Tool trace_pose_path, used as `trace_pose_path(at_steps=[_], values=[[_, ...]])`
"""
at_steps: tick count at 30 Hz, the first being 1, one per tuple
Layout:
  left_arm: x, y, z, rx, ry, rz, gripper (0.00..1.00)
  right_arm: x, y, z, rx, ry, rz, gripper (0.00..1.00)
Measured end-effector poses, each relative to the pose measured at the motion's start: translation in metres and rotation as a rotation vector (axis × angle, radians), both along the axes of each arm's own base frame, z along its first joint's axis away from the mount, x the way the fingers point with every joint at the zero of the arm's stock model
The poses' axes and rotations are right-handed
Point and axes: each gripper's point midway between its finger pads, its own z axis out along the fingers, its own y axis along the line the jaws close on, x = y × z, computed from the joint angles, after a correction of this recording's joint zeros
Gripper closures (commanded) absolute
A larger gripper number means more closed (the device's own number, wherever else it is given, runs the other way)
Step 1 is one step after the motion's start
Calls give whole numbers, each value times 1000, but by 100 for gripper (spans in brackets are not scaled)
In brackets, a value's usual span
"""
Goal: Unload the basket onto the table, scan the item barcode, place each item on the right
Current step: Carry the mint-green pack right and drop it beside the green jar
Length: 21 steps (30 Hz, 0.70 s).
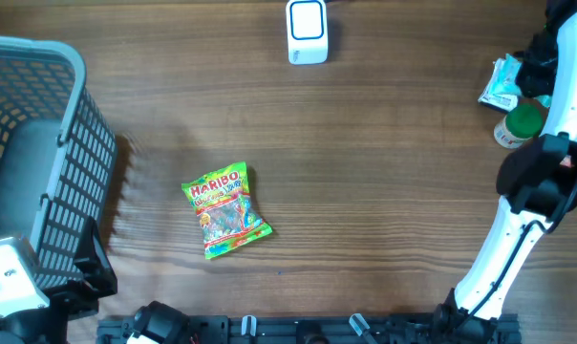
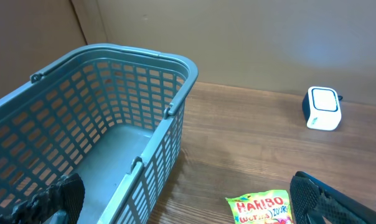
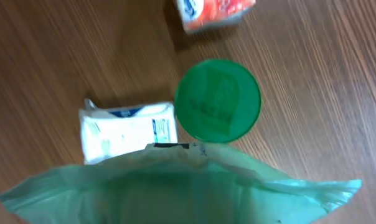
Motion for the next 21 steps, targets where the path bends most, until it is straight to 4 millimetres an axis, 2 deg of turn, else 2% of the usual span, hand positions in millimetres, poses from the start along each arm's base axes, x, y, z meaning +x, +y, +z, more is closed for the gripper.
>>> trace_pose_path(at_steps=[5, 8, 9, 10, 11, 12, 14, 16, 21], values=[[0, 0, 0, 0, 0, 0, 0, 12, -18, 7, -98, -78, -104, 95], [0, 0, 0, 0, 0, 0, 0, 18, -28, 2, -128, -100, -138, 95], [0, 0, 0, 0, 0, 0, 0, 20, -31, -2, -138, -96, -143, 95], [0, 0, 0, 0, 0, 0, 0, 21, -33, -16, -144, -72, -150, 95], [0, 0, 0, 0, 0, 0, 0, 21, -34, -29, -142, -46, -150, 91], [0, 0, 0, 0, 0, 0, 0, 21, -34, -38, -137, -27, -151, 57], [0, 0, 0, 0, 0, 0, 0, 21, -35, -51, -132, -4, -155, 14], [0, 0, 0, 0, 0, 0, 0, 22, -36, -51, -136, -10, -161, 1], [0, 0, 0, 0, 0, 0, 0, 24, -35, -52, -118, -11, -133, 1]])
